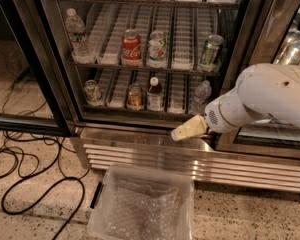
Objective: Pick green can from middle shelf of fridge
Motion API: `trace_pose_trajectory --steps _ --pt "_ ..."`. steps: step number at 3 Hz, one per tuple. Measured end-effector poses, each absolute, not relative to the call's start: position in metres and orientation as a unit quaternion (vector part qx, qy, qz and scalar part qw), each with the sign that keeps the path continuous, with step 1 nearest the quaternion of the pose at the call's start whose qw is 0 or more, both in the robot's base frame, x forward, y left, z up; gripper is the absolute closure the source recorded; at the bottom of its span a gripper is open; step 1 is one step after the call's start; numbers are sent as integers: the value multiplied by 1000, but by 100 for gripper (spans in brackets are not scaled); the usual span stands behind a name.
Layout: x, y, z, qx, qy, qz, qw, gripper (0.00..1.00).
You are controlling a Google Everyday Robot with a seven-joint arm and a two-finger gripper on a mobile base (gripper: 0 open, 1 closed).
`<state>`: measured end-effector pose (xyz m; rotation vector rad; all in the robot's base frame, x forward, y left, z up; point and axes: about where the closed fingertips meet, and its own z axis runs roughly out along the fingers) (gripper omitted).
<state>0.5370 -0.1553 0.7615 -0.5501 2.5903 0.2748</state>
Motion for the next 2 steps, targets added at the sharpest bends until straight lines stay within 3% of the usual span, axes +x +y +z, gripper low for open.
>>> trace_pose_trajectory --steps 2 --pt "592 -149 749 -108 944 92 297 0"
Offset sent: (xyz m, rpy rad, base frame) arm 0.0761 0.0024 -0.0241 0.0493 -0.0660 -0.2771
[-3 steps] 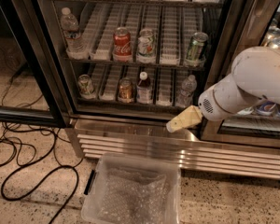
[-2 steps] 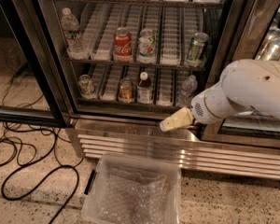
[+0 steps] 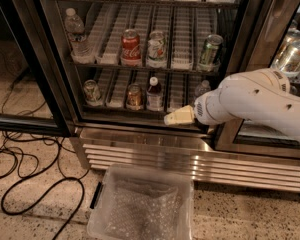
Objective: Pick green can from middle shelf of fridge
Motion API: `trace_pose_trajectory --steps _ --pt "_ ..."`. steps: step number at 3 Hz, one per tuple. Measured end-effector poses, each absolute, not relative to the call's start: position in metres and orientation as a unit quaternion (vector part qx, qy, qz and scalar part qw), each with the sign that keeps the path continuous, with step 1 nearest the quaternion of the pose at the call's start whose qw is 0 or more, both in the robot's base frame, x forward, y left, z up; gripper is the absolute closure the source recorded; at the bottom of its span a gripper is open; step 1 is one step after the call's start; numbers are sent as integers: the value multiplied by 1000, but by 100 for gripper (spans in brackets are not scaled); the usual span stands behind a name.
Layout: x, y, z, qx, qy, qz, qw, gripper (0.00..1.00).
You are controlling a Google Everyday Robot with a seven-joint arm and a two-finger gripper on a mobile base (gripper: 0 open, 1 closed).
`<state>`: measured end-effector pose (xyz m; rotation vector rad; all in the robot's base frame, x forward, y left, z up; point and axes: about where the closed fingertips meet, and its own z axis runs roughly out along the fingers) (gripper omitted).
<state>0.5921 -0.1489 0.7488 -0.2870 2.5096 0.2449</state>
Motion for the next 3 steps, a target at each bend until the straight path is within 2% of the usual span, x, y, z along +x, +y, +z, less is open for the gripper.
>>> trace_pose_trajectory --steps 2,3 --pt "597 -145 750 -91 942 99 308 0" --pt "616 -140 754 -85 929 85 349 0"
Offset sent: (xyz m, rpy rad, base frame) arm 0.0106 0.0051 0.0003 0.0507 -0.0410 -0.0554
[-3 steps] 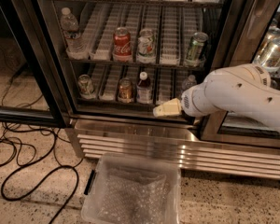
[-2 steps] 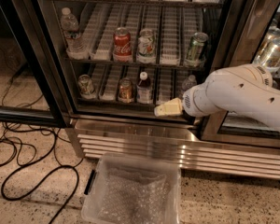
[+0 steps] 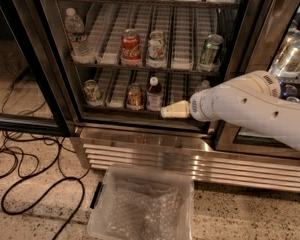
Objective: Pick green can from middle shelf of fridge
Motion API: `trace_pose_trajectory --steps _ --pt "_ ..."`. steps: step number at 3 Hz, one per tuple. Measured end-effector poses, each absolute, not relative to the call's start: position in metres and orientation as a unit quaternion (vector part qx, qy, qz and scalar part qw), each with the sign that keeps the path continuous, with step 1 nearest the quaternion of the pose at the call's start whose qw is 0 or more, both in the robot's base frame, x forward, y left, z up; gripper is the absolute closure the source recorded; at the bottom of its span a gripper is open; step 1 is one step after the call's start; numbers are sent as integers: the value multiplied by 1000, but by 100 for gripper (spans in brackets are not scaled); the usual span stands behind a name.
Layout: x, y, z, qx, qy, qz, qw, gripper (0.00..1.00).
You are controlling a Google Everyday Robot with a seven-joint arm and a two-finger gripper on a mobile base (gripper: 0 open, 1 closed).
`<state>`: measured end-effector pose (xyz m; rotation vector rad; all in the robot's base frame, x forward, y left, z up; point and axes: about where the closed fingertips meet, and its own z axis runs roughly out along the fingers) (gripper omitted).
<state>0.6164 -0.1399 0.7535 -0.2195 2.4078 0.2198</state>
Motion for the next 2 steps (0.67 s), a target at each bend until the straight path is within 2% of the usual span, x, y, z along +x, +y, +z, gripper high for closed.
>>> trace_pose_trajectory --steps 2 --pt "663 -152 788 -65 896 49 436 3"
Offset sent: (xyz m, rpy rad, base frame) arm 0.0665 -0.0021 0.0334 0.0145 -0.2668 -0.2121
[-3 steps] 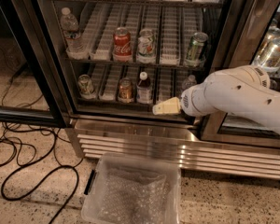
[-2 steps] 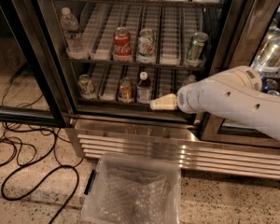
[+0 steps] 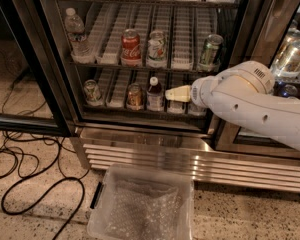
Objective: Pick green can from middle shelf of fridge
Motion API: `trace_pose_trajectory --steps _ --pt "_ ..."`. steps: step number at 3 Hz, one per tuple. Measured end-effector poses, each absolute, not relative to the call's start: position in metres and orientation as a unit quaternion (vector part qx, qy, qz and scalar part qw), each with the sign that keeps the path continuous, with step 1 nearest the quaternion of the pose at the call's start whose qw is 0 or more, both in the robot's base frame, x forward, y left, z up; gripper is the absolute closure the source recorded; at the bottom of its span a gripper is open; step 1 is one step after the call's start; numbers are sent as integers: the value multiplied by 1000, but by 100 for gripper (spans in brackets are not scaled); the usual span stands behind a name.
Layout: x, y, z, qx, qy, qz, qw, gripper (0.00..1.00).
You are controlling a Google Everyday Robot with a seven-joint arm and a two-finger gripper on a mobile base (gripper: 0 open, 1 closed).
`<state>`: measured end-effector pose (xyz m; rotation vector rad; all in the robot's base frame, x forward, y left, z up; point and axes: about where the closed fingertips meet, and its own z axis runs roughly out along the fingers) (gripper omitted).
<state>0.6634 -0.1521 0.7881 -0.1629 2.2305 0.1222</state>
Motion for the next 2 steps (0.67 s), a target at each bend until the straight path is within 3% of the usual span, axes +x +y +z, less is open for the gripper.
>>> trace_pose_trajectory --steps 2 --pt "684 -162 799 -15 887 39 460 14"
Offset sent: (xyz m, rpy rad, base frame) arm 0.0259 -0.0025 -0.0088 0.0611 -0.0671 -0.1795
